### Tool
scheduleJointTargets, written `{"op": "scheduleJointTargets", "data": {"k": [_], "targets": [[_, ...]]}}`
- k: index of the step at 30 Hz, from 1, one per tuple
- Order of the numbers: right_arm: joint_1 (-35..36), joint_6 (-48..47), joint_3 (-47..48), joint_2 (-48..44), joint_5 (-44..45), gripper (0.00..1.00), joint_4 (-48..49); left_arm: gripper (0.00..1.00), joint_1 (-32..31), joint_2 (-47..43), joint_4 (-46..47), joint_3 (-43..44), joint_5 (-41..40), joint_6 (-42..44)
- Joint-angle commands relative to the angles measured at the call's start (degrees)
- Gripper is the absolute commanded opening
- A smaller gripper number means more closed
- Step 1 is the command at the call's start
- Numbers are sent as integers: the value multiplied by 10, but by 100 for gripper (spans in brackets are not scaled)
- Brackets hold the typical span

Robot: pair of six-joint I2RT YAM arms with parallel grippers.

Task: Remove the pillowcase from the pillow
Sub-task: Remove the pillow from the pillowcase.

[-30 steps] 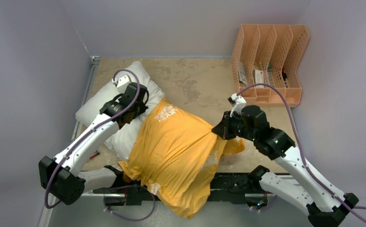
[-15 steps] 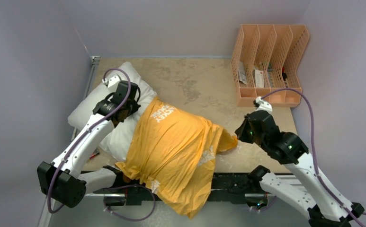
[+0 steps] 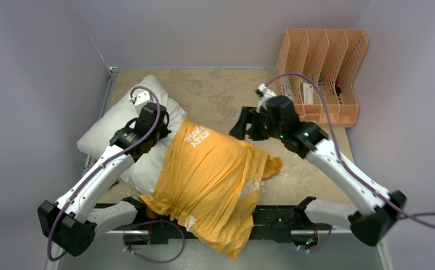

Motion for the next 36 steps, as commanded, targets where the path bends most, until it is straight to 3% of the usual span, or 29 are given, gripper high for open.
{"op": "scheduleJointTargets", "data": {"k": [1,4,7,8,11,13,16,17,22,27,28,30,31,33,36], "targets": [[7,-72,93,141,-122,77,133,0,-60,-12,33,-3,45,11],[22,-98,166,245,-181,83,122,0,-61,-20,37,-3,39,7],[56,-109,182,302,-196,83,129,0,-61,-27,38,0,21,7],[62,-109,179,310,-197,78,124,0,-61,-28,34,1,10,3],[75,-108,128,294,-161,61,102,0,-61,-22,12,9,-29,-11],[75,-108,59,245,-160,41,103,0,-60,-15,8,14,-39,-12],[76,-93,-58,146,-151,2,102,0,-52,-6,7,19,-53,-17],[75,-87,-91,110,-149,0,95,0,-40,-1,6,22,-50,-19],[75,-52,-194,-40,-140,0,54,0,62,15,19,26,28,-16],[74,-38,-177,-82,-112,1,28,0,64,20,51,38,93,15],[74,-38,-159,-79,-103,10,36,0,64,12,63,30,111,18],[75,-30,-108,-51,-70,46,51,0,64,-4,75,17,139,24],[75,-25,-79,-32,-56,58,59,0,62,-13,77,13,146,27],[75,-20,-20,13,-47,65,83,0,57,-28,78,4,153,30],[75,-4,75,104,-18,64,116,0,44,-42,70,-2,142,29]]}}
